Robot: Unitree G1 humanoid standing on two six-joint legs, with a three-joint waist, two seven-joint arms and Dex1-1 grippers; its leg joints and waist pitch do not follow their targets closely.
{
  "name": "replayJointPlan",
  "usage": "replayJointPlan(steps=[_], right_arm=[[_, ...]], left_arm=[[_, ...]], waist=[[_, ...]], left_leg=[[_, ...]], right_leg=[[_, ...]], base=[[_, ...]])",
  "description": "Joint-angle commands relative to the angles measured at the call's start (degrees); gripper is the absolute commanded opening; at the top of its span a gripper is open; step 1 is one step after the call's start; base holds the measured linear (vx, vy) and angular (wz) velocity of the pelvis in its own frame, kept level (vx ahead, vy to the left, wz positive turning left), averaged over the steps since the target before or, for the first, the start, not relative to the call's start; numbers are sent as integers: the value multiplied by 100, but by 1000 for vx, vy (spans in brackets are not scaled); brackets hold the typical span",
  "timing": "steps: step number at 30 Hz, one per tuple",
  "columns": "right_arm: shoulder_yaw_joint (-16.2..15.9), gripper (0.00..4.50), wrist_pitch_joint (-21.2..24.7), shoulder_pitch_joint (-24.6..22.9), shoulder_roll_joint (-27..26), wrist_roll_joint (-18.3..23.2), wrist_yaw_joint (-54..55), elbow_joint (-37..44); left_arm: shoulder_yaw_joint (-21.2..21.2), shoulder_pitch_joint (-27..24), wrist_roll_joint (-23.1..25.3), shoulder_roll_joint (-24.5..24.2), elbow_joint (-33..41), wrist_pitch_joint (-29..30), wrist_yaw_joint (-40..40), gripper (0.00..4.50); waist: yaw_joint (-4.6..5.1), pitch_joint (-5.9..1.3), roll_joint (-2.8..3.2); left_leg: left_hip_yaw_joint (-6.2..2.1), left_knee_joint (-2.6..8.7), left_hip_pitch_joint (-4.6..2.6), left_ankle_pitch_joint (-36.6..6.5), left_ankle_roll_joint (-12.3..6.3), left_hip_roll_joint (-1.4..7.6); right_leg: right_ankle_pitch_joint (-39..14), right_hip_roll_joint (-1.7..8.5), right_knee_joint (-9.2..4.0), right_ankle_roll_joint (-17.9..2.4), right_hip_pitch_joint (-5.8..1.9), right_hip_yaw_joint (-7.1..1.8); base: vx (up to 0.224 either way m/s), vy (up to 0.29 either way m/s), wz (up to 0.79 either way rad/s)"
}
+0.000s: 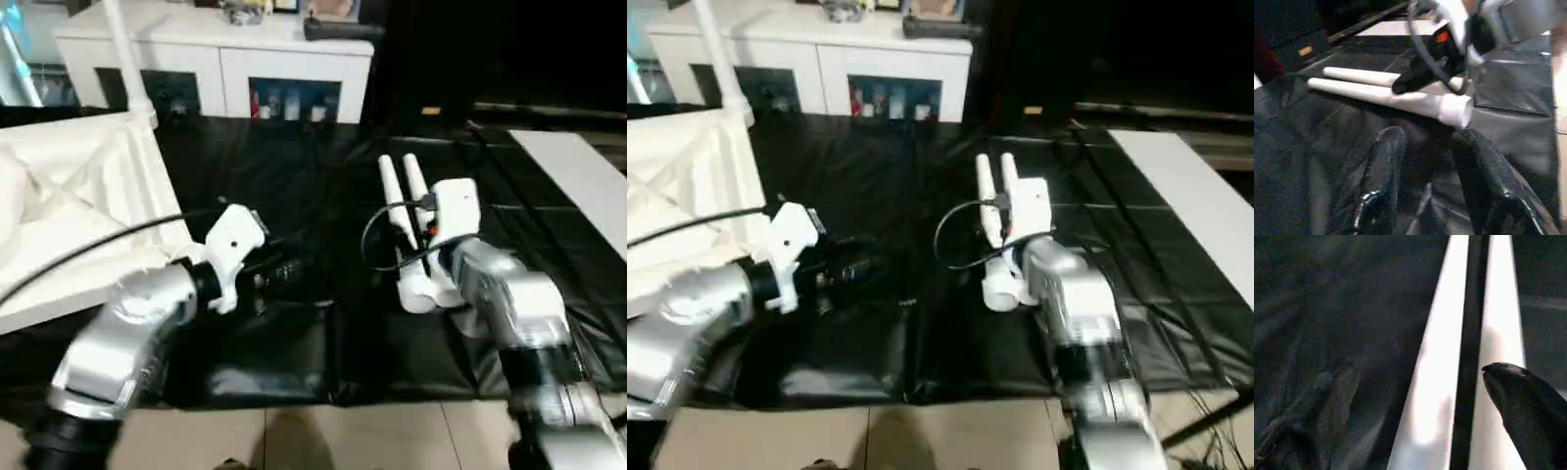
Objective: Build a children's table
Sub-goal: Pick table leg
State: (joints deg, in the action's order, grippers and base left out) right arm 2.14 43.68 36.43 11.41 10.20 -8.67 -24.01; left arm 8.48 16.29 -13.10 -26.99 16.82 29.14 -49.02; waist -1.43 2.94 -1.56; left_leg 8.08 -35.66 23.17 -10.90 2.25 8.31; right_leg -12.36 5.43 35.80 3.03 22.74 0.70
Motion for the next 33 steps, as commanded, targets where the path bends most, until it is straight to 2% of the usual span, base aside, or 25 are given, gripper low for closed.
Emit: replayJointPlan(steps=[1,2,4,5,7,8,10,11,12,14,15,17,19,22,29,30,33], right_arm=[[1,450,147,177,16,-109,32,-286],[-4,450,119,349,-33,-88,-49,-657],[6,450,89,468,-79,-82,-96,-965],[-43,450,72,573,-126,-97,-194,-1297],[-128,450,60,641,-128,-174,-206,-1521],[-128,450,60,641,-128,-174,-206,-1521],[-135,450,19,682,-140,-178,-231,-1655],[-77,450,-40,760,-171,-112,-311,-1927],[-75,450,-41,785,-178,-108,-329,-2022],[-88,450,-95,835,-178,-136,-347,-2173],[-87,432,-170,932,-178,-201,-374,-2408],[-75,432,-196,1014,-172,-240,-389,-2577],[-70,404,-165,1044,-165,-242,-388,-2620],[-83,382,-120,1125,-137,-260,-416,-2752],[-46,322,-265,1351,-87,-313,-464,-3147],[-41,304,-274,1365,-85,-314,-468,-3165],[-32,287,-312,1411,-78,-316,-475,-3220]], left_arm=[[131,40,-52,-76,146,128,-132,236],[200,27,-128,-148,261,203,-225,249],[261,34,-125,-204,314,212,-235,268],[317,51,-55,-240,349,180,-202,273],[337,69,-8,-249,355,130,-150,294],[337,69,-8,-249,355,130,-150,305],[332,75,-31,-247,368,171,-159,305],[346,51,-43,-247,453,244,-174,305],[368,40,-24,-257,482,248,-175,305],[400,36,-3,-281,503,239,-160,305],[431,36,0,-310,520,236,-136,311],[440,35,-22,-320,533,250,-124,313],[446,41,-6,-325,534,235,-114,313],[459,64,28,-338,521,215,-108,313],[490,92,110,-383,475,135,-8,313],[489,92,115,-385,474,130,-2,313],[474,96,147,-388,460,103,26,313]], waist=[[34,-278,54],[35,-277,40],[33,-278,50],[40,-276,27],[30,-271,48],[23,-273,37],[13,-270,39],[6,-273,10],[3,-267,31],[10,-259,31],[13,-258,32],[29,-248,30],[24,-249,48],[29,-250,40],[22,-235,34],[25,-235,31],[29,-229,28]], left_leg=[[-122,607,-202,-3037,738,286],[-111,596,-202,-3035,728,283],[-111,599,-196,-3041,725,290],[-110,598,-202,-3122,732,300],[-105,600,-212,-3182,750,310],[-90,595,-223,-3160,743,305],[-83,597,-230,-3137,742,311],[-80,603,-220,-3119,733,317],[-76,601,-234,-3173,750,324],[-82,617,-235,-3285,784,329],[-87,619,-238,-3325,795,329],[-101,627,-235,-3519,811,326],[-95,635,-262,-3578,824,333],[-98,652,-256,-3621,836,335],[-81,631,-294,-3773,796,331],[-83,635,-288,-3786,794,331],[-90,642,-282,-3855,791,330]], right_leg=[[-2547,228,-539,-821,-14,-75],[-2631,229,-542,-823,-5,-75],[-2685,239,-551,-817,-7,-71],[-2727,235,-551,-830,16,-63],[-2764,237,-558,-830,29,-64],[-2754,234,-567,-836,40,-71],[-2732,228,-562,-831,45,-76],[-2729,232,-550,-826,36,-73],[-2758,237,-563,-829,56,-75],[-2739,218,-560,-823,59,-58],[-2743,216,-557,-820,62,-55],[-2886,219,-570,-794,59,-32],[-2848,214,-591,-785,69,-24],[-2784,202,-581,-780,60,-15],[-2991,206,-634,-729,120,-12],[-2998,204,-636,-724,115,-10],[-3069,203,-639,-699,118,-1]], base=[[0,0,0],[0,0,0],[0,0,0],[0,0,0],[0,0,0],[0,0,0],[0,0,0],[0,0,0],[0,0,0],[0,0,0],[0,0,0],[0,0,0],[0,0,0],[0,0,0],[0,0,0],[0,0,0],[0,0,0]])
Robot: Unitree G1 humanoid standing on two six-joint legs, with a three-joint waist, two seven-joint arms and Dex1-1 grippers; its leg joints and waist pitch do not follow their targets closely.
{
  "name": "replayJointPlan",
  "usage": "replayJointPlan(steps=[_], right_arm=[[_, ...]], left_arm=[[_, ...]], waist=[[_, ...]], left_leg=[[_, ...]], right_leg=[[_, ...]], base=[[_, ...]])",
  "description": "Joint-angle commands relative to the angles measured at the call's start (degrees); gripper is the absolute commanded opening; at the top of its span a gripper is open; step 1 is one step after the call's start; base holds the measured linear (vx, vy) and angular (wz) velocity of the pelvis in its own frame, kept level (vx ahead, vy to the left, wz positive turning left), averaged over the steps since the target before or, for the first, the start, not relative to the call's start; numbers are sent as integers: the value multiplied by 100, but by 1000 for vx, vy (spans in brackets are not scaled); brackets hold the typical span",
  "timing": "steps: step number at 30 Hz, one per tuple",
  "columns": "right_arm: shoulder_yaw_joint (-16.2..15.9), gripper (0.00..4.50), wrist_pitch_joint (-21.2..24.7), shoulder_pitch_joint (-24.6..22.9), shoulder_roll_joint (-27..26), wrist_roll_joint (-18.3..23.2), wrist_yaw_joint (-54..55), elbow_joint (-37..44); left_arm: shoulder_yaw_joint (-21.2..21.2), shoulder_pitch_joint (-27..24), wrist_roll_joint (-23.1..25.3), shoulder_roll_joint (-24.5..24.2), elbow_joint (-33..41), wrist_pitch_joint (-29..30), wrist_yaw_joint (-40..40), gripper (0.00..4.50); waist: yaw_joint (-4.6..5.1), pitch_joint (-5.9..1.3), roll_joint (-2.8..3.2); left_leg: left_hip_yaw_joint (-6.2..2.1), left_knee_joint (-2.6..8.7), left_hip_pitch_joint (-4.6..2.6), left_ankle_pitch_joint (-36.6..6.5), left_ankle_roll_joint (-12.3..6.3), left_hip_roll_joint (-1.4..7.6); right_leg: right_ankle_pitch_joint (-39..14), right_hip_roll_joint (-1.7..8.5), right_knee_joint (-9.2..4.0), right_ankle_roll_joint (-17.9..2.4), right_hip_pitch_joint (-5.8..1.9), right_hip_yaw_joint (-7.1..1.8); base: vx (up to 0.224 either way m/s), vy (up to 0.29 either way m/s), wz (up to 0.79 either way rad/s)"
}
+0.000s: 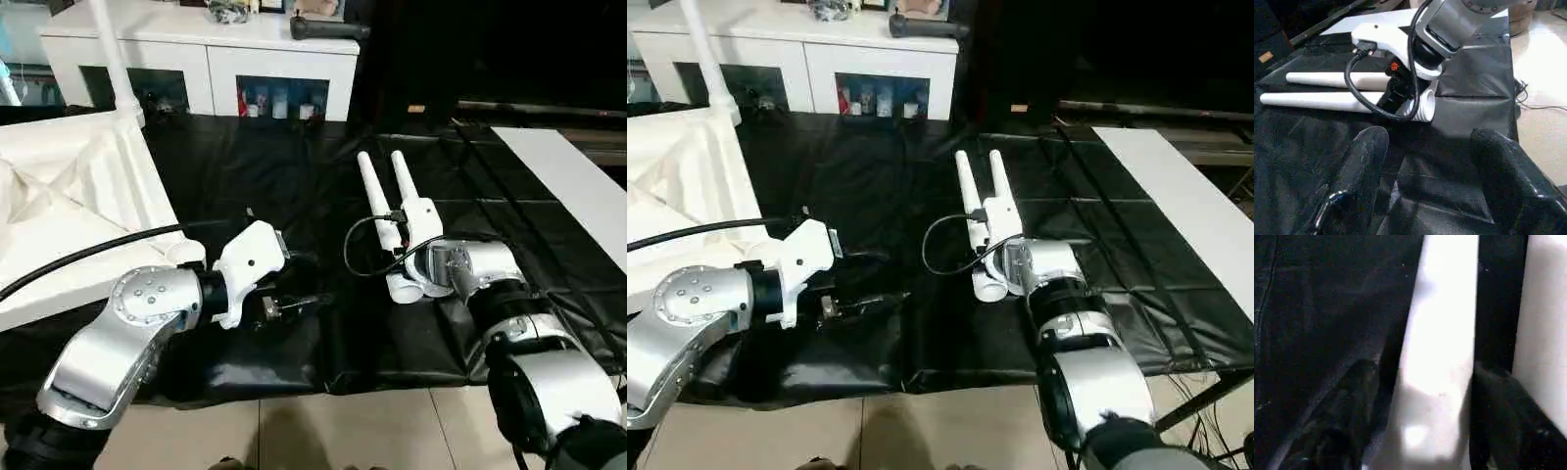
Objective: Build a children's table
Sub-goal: Pick table leg
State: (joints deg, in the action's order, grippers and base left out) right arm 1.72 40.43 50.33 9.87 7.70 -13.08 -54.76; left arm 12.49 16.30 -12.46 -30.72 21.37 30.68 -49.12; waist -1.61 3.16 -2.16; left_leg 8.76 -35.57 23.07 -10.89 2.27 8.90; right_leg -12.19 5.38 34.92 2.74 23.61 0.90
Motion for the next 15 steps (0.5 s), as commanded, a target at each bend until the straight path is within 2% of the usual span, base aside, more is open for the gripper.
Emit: replayJointPlan(steps=[1,9,11,13,14,15], right_arm=[[19,278,-6,37,77,-61,-36,-165],[148,206,-208,134,79,-13,-44,-327],[177,196,-224,146,78,4,-47,-335],[218,192,-255,164,85,30,-54,-338],[244,191,-279,166,87,55,-68,-332],[275,190,-316,169,87,87,-86,-326]], left_arm=[[70,93,93,-17,3,-57,35,313],[25,132,138,-46,-49,-128,115,313],[13,147,139,-46,-66,-127,128,313],[-9,189,180,-29,-119,-172,160,313],[-18,205,191,-16,-137,-180,171,313],[-25,219,193,-9,-147,-182,180,313]], waist=[[51,-248,88],[70,-223,96],[77,-214,115],[63,-213,163],[48,-212,162],[33,-214,141]], left_leg=[[-158,633,-274,-3890,789,270],[-169,651,-295,-4216,779,270],[-170,684,-292,-4312,787,278],[-145,783,-272,-4396,801,313],[-125,816,-260,-4364,801,322],[-79,784,-308,-4245,791,298]], right_leg=[[-3131,205,-557,-655,36,-15],[-3388,189,-597,-577,55,51],[-3350,169,-597,-574,35,89],[-3017,152,-539,-649,-45,146],[-2901,166,-514,-671,-83,157],[-2980,187,-564,-664,-45,148]], base=[[0,0,0],[0,0,0],[0,0,0],[0,0,0],[0,0,0],[0,0,0]])
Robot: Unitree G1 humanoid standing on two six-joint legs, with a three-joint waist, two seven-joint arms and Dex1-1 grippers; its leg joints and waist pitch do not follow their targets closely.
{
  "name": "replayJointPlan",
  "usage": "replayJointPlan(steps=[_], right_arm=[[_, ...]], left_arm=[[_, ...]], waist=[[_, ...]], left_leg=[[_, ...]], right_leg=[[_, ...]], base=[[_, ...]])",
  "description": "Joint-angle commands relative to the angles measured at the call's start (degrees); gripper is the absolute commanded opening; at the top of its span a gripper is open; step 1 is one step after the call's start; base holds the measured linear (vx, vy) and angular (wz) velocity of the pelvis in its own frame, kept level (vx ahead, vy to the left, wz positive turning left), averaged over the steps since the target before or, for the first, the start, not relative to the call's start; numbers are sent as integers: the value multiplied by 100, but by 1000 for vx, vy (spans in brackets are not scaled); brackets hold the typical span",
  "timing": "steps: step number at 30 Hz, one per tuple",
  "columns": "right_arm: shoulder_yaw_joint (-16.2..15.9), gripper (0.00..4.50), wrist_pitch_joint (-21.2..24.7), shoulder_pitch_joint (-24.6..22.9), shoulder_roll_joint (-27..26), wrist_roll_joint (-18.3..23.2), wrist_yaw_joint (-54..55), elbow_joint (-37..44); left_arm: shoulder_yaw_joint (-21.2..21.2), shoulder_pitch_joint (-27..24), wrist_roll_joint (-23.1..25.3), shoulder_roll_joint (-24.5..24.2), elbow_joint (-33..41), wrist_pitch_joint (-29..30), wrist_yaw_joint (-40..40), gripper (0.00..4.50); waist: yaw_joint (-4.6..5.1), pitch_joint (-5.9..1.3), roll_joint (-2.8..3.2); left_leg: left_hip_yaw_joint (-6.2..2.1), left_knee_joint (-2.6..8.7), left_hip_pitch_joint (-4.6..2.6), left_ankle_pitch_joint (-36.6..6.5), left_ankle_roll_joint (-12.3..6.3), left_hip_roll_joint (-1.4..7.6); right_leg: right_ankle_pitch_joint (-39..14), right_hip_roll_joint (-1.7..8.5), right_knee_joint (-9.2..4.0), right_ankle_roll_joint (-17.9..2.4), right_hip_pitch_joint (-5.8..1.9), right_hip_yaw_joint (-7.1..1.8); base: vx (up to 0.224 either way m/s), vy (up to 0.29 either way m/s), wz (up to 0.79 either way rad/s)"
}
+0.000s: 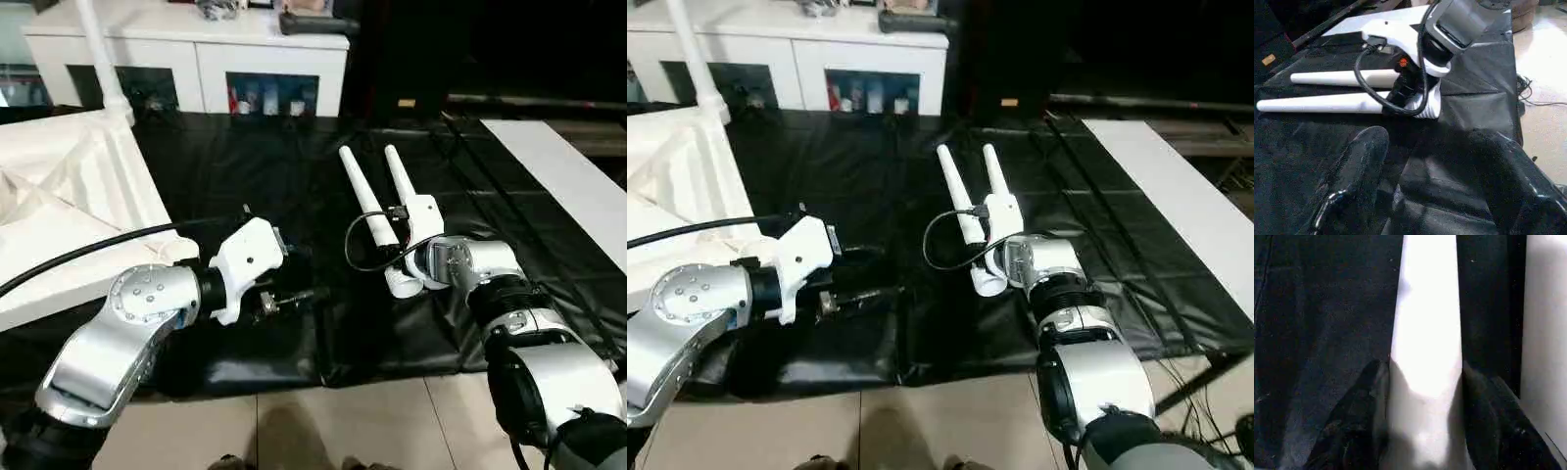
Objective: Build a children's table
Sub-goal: Pick table leg
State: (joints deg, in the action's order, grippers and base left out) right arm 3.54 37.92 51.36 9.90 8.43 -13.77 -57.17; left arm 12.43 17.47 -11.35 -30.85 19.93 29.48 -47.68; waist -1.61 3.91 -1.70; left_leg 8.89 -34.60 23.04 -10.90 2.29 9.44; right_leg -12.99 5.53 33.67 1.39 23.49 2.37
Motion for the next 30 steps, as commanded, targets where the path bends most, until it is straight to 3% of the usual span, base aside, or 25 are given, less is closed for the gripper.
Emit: replayJointPlan(steps=[1,2,4,6,8,9,10,11,12,13,14,15,16,17,18,19,20,21,22,23,25,26,28,30], right_arm=[[142,189,-118,67,82,61,-30,-48],[178,189,-165,74,81,91,-39,-39],[342,189,-324,53,63,280,-171,209],[612,188,-424,29,37,547,-255,497],[879,188,-506,-92,23,845,-354,1021],[943,188,-526,-139,23,914,-385,1190],[1064,188,-516,-342,25,1070,-421,1799],[1142,188,-602,-694,28,1220,-493,2716],[1142,188,-602,-694,28,1220,-493,2716],[1178,187,-554,-951,8,1318,-483,3333],[1202,187,-457,-1097,-18,1380,-445,3666],[1202,187,-457,-1097,-18,1380,-445,3666],[1202,187,-457,-1097,-18,1380,-445,3666],[1056,186,-414,-1611,-67,1375,-415,4570],[1024,186,-405,-1716,-79,1373,-409,4751],[926,186,-369,-1992,-112,1377,-381,5204],[825,186,-343,-2272,-153,1362,-320,5651],[811,186,-329,-2319,-163,1363,-304,5732],[731,186,-312,-2580,-221,1325,-185,6176],[661,186,-396,-2697,-230,1219,-117,6370],[616,186,-458,-2756,-230,1147,-74,6471],[560,186,-518,-2842,-245,1074,-1,6648],[334,186,-730,-3105,-262,1052,-108,7137],[130,186,-831,-3398,-271,1137,-279,7632]], left_arm=[[-25,115,86,9,-2,-79,52,313],[-26,125,90,13,-3,-95,67,313],[-78,166,54,72,9,-77,137,313],[-134,221,34,153,8,-50,250,313],[-237,305,-36,335,13,0,450,313],[-271,336,-60,404,9,15,526,313],[-364,416,-71,647,-11,67,827,313],[-432,479,-124,947,11,130,1144,313],[-432,479,-124,947,11,130,1144,313],[-408,474,-138,1097,63,145,1270,313],[-381,462,-138,1179,94,152,1334,313],[-381,462,-138,1179,94,152,1334,313],[-381,462,-138,1179,94,152,1334,313],[-277,435,-62,1454,121,180,1597,313],[-255,432,-39,1512,121,180,1656,313],[-203,434,46,1661,104,181,1825,313],[-162,449,185,1821,54,141,2042,313],[-156,452,207,1845,44,134,2083,313],[-214,482,258,2017,-26,176,2351,313],[-301,505,282,2108,-95,103,2508,313],[-365,522,289,2160,-142,51,2597,313],[-496,566,264,2240,-221,62,2751,313],[-708,660,146,2353,-310,121,2908,313],[-880,714,-71,2511,-317,252,2935,313]], waist=[[28,-295,83],[24,-299,67],[27,-284,68],[42,-254,89],[44,-225,105],[-185,-215,214],[-426,-157,151],[-636,-301,-104],[-463,-321,-417],[-493,-237,-288],[-523,-177,-284],[-556,-195,-216],[-488,-306,-12],[-356,-388,89],[-305,-381,83],[-332,-324,49],[-257,-254,0],[-252,-248,-17],[-171,-277,-37],[-134,-322,-49],[-73,-372,-85],[-15,-373,-99],[12,-365,-109],[16,-399,-126]], left_leg=[[-83,650,-337,-4145,778,236],[-79,592,-370,-3926,743,225],[-84,605,-341,-3729,717,244],[-83,673,-333,-3938,741,281],[-38,817,-271,-4183,742,328],[239,1423,152,-4675,758,535],[437,1610,510,-4853,746,561],[829,1148,79,-3255,578,399],[635,-19,-660,-2294,719,339],[-151,-649,-155,-75,68,-140],[-220,-559,-111,-133,142,-138],[-245,-317,-193,-445,291,51],[-201,157,-447,-1333,685,267],[-217,417,-506,-1592,885,420],[-204,486,-435,-1416,826,449],[-87,560,-450,-1797,677,415],[-35,559,-435,-2575,595,348],[-25,541,-462,-2842,605,322],[-57,511,-383,-2847,598,274],[-79,533,-249,-2495,554,263],[-59,530,-152,-1824,466,256],[-36,508,-102,-1533,424,253],[9,452,-109,-1529,334,223],[17,412,-68,-1255,261,211]], right_leg=[[-2997,194,-479,-520,-13,-6],[-3152,246,-553,-495,-7,-7],[-3213,259,-588,-457,-49,12],[-3141,177,-553,-438,-72,118],[-2961,86,-460,-457,-148,206],[-1861,-132,592,-577,-572,319],[-1464,-187,1067,-497,-739,347],[-2098,-143,863,-213,-443,-103],[-4508,244,-211,223,389,-352],[-6644,471,-802,252,128,-886],[-6227,497,-732,207,33,-861],[-5534,532,-553,50,-5,-769],[-3457,172,-232,-392,6,-387],[-919,-112,30,-713,23,-257],[-127,-110,39,-816,-104,-226],[-241,-74,-109,-951,-113,-214],[-1537,-54,-296,-849,-80,-247],[-2168,-3,-378,-752,-44,-255],[-2810,62,-432,-548,-70,-272],[-2814,107,-427,-392,-163,-270],[-2268,105,-399,-316,-209,-282],[-1954,80,-373,-355,-195,-292],[-2170,80,-427,-326,-152,-296],[-2005,71,-399,-305,-176,-314]], base=[[0,0,0],[0,0,0],[0,0,0],[0,0,0],[-33,-12,-1],[-66,-24,-2],[-115,-59,17],[-37,-159,32],[-37,-159,32],[4,-185,27],[17,-91,12],[17,-91,12],[0,0,0],[0,0,0],[0,0,0],[0,0,0],[0,0,0],[0,0,0],[0,0,0],[0,0,0],[0,0,0],[0,0,0],[0,0,0],[0,0,0]])
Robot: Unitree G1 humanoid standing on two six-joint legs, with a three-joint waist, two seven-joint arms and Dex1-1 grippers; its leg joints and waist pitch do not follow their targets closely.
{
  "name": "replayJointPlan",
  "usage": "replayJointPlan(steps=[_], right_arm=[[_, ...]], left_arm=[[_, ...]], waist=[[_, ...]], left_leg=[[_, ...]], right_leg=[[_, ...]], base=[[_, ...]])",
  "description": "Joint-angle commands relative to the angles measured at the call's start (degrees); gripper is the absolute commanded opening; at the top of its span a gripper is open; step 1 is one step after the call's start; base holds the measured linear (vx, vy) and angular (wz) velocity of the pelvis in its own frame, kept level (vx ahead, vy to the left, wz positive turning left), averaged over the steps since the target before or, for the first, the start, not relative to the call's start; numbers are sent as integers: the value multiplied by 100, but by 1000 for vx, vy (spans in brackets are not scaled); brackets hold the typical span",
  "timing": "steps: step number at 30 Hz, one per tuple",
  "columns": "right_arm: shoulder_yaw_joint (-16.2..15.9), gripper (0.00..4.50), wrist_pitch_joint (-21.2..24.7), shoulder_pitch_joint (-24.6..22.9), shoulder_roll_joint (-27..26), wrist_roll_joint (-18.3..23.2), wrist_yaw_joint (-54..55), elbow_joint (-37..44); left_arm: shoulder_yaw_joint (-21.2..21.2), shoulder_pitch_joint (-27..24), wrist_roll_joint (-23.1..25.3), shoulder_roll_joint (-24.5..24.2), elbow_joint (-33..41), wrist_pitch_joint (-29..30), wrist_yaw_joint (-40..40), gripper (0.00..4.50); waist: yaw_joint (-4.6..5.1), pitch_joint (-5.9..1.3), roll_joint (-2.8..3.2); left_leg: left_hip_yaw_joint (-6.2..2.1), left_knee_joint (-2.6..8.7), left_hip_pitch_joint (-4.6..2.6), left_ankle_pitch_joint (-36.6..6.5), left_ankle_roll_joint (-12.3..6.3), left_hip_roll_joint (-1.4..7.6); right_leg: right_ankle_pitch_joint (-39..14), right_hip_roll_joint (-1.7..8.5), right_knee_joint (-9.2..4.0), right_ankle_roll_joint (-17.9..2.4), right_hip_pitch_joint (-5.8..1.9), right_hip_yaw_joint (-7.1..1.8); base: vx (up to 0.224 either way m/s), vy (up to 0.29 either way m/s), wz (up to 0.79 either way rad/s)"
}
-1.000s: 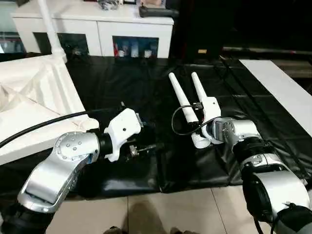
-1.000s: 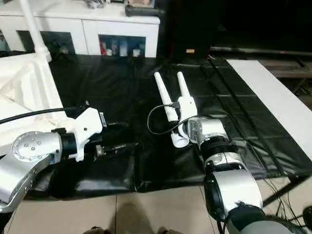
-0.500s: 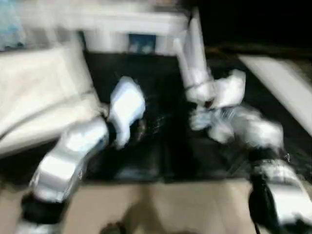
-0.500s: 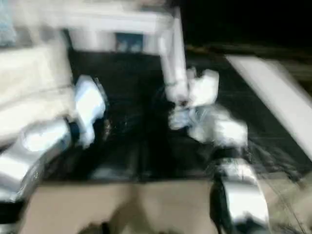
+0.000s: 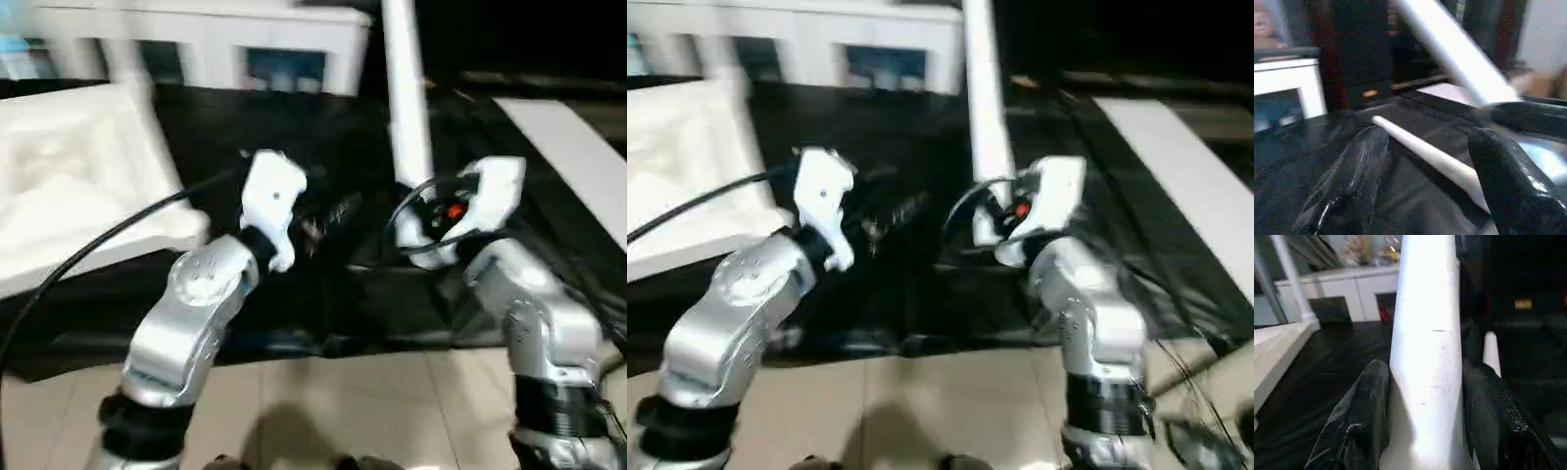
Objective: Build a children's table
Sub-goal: Pick table leg
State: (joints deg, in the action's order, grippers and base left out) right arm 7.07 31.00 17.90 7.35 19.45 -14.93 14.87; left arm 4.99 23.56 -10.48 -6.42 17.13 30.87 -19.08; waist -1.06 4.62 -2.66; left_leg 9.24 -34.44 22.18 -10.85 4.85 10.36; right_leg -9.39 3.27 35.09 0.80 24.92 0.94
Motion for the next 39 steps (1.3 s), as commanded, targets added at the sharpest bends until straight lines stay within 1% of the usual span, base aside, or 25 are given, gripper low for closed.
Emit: replayJointPlan(steps=[1,2,3,5,6,7,8,9,13,14,15,16,17,20,22,24,25,26,27,30,32,34,35,36,39], right_arm=[[-232,186,-139,-89,-25,79,-199,487],[-220,186,-139,-214,-69,330,-381,707],[-227,186,-104,-298,-61,509,-528,866],[-292,186,-63,-405,15,687,-753,1054],[-322,186,-61,-427,47,702,-806,1087],[-380,186,-85,-451,83,696,-875,1111],[-471,186,-148,-471,121,671,-956,1130],[-507,186,-171,-482,136,668,-971,1150],[-688,186,-225,-442,174,642,-1084,1253],[-723,186,-238,-427,191,622,-1111,1271],[-796,186,-220,-401,244,628,-1166,1332],[-818,186,-225,-381,261,625,-1178,1347],[-825,186,-227,-368,269,626,-1183,1352],[-891,186,-269,-325,327,600,-1294,1354],[-903,186,-273,-295,318,615,-1307,1340],[-896,186,-290,-271,325,629,-1285,1312],[-891,186,-291,-266,329,640,-1277,1305],[-871,186,-282,-255,337,673,-1258,1291],[-869,186,-269,-260,339,687,-1259,1298],[-867,186,-225,-299,352,742,-1276,1322],[-861,186,-215,-323,361,759,-1290,1327],[-853,186,-211,-325,361,768,-1295,1317],[-838,186,-201,-329,380,784,-1316,1290],[-838,186,-196,-328,393,791,-1321,1279],[-855,186,-193,-300,417,786,-1328,1246]], left_arm=[[-172,111,-216,106,-32,155,71,313],[-355,162,-633,278,-8,348,-34,313],[-506,231,-1114,410,34,583,-192,330],[-756,414,-1878,613,79,994,-359,346],[-824,480,-2081,667,78,1102,-377,346],[-933,624,-2329,735,37,1269,-349,346],[-1081,829,-2683,836,-36,1478,-324,352],[-1137,879,-2804,873,-54,1593,-309,366],[-1275,1025,-2935,1002,-212,1806,-212,385],[-1261,1057,-2834,994,-267,1778,-191,414],[-1266,1147,-2738,967,-421,1819,-107,425],[-1242,1201,-2606,943,-522,1762,-57,427],[-1228,1237,-2532,926,-585,1724,-23,428],[-1294,1409,-2511,823,-809,1684,176,450],[-1482,1546,-2630,818,-965,1727,355,403],[-1659,1639,-2784,830,-1010,1808,417,404],[-1706,1657,-2849,832,-1002,1849,414,395],[-1791,1686,-2993,829,-937,1963,412,363],[-1823,1683,-3070,828,-891,2029,389,363],[-1854,1637,-3205,773,-774,2202,437,347],[-1836,1614,-3220,736,-732,2247,438,320],[-1835,1615,-3205,725,-730,2247,461,315],[-1834,1623,-3217,695,-723,2255,512,312],[-1840,1628,-3251,679,-715,2279,543,301],[-1865,1618,-3311,669,-683,2314,614,273]], waist=[[-58,-497,-20],[-40,-503,-22],[-52,-506,-18],[-119,-525,-1],[-118,-507,1],[-135,-518,40],[-142,-512,33],[-144,-497,12],[-144,-468,26],[-139,-462,30],[-136,-472,-7],[-141,-469,1],[-140,-468,-39],[-156,-466,-11],[-150,-474,-17],[-158,-470,-27],[-159,-471,-29],[-153,-472,-29],[-154,-476,-24],[-163,-482,-15],[-166,-487,-57],[-177,-493,-36],[-185,-501,-97],[-199,-496,-67],[-215,-499,-78]], left_leg=[[-16,376,37,-964,-61,134],[-8,366,49,-763,-127,137],[6,350,32,-711,-154,140],[36,314,-7,-347,-249,143],[41,324,-10,-363,-310,157],[40,314,-32,-338,-314,158],[56,305,-44,-364,-323,152],[60,305,-36,-432,-330,152],[59,319,-55,-800,-244,155],[52,327,-51,-895,-204,155],[51,324,-58,-942,-180,155],[49,325,-62,-962,-163,154],[47,321,-53,-978,-168,151],[31,323,-34,-947,-127,139],[37,310,-53,-993,-105,140],[29,312,-37,-1038,-72,135],[27,313,-38,-1043,-71,139],[24,308,-26,-1030,-60,134],[24,304,-24,-1018,-58,133],[30,292,-33,-1013,-67,134],[31,291,-19,-929,-97,138],[30,286,-27,-877,-111,145],[36,280,-18,-798,-136,145],[39,278,-28,-777,-147,145],[43,273,-37,-790,-136,149]], right_leg=[[-1872,294,-483,-329,-334,-170],[-1408,272,-429,-482,-344,-161],[-1247,269,-415,-570,-336,-161],[-377,245,-295,-974,-355,-156],[-234,219,-304,-1074,-347,-141],[-148,228,-279,-1118,-356,-144],[-103,223,-281,-1184,-360,-146],[-196,232,-298,-1214,-374,-148],[-956,250,-388,-999,-375,-158],[-1166,247,-408,-896,-373,-156],[-1323,252,-424,-797,-370,-156],[-1382,247,-423,-758,-364,-156],[-1505,246,-441,-658,-364,-156],[-1690,264,-446,-557,-360,-150],[-1712,253,-455,-565,-337,-149],[-1859,265,-452,-562,-343,-138],[-1880,264,-455,-557,-338,-137],[-1867,261,-447,-563,-341,-133],[-1847,261,-439,-567,-342,-131],[-1781,254,-439,-598,-328,-134],[-1646,253,-420,-617,-340,-131],[-1565,260,-406,-635,-341,-136],[-1477,262,-390,-644,-358,-133],[-1453,263,-384,-656,-344,-137],[-1453,263,-382,-653,-343,-136]], base=[[0,0,0],[53,-14,0],[53,-14,0],[63,14,0],[60,23,0],[0,0,0],[0,0,0],[0,0,0],[0,0,0],[0,0,0],[0,0,0],[0,0,0],[0,0,0],[0,0,0],[0,0,0],[0,0,0],[0,0,0],[0,0,0],[0,0,0],[0,0,0],[0,0,0],[0,0,0],[0,0,0],[0,0,0],[0,0,0]])
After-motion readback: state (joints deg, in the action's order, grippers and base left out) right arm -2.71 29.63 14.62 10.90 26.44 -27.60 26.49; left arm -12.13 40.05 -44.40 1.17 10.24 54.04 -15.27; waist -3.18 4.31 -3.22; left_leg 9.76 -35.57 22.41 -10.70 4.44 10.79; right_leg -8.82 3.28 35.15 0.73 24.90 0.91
